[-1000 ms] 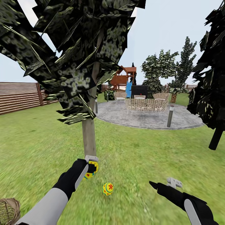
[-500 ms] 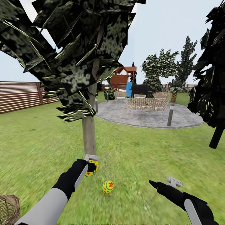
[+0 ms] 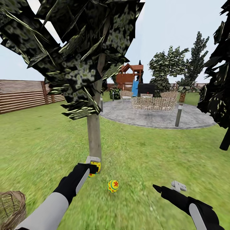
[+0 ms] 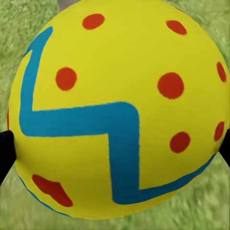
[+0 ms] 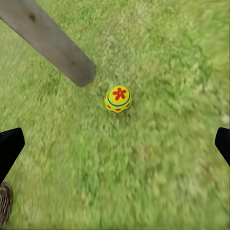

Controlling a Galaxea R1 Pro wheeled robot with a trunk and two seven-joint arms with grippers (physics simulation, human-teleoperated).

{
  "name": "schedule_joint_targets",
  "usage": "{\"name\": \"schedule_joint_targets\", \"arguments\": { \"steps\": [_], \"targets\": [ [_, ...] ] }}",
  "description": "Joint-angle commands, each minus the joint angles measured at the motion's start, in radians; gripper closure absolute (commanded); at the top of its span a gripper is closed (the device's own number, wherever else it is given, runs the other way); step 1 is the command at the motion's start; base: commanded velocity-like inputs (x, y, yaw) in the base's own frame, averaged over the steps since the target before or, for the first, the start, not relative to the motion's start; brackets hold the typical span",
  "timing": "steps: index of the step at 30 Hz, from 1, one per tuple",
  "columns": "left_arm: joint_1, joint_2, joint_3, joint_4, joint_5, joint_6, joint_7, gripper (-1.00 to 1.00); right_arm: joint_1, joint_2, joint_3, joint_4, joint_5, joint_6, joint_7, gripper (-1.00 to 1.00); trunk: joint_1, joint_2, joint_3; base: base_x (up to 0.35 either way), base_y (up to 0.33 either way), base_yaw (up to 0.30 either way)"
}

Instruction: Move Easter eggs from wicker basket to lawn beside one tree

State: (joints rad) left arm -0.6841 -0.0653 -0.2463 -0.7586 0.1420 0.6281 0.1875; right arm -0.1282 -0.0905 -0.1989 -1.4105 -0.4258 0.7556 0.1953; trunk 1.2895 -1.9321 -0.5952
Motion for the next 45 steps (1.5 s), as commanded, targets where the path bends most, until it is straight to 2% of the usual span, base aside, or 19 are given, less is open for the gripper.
{"name": "schedule_joint_targets", "arguments": {
  "steps": [1, 7, 26, 45],
  "targets": [
    [-0.001, 0.0, -0.004, 0.007, 0.009, -0.013, 0.009, 1.0, -0.001, -0.001, -0.002, -0.001, 0.003, 0.005, 0.007, -1.0, 0.004, -0.008, -0.006, 0.0, 0.0, 0.091],
    [-0.002, -0.004, -0.016, 0.029, 0.006, -0.053, 0.014, 1.0, -0.001, -0.004, -0.007, -0.001, 0.002, 0.005, 0.007, -1.0, 0.027, -0.05, -0.034, 0.0, 0.0, 0.091],
    [0.0, -0.006, -0.019, 0.015, 0.004, -0.062, 0.016, 1.0, -0.001, -0.005, -0.004, 0.002, 0.002, -0.003, 0.009, -1.0, 0.1, -0.183, -0.123, 0.0, 0.0, 0.086],
    [0.0, -0.006, -0.019, 0.014, 0.004, -0.08, 0.016, 1.0, -0.001, -0.005, -0.006, 0.004, 0.003, -0.004, 0.012, -1.0, 0.172, -0.316, -0.214, 0.0, 0.0, 0.005]
  ]
}}
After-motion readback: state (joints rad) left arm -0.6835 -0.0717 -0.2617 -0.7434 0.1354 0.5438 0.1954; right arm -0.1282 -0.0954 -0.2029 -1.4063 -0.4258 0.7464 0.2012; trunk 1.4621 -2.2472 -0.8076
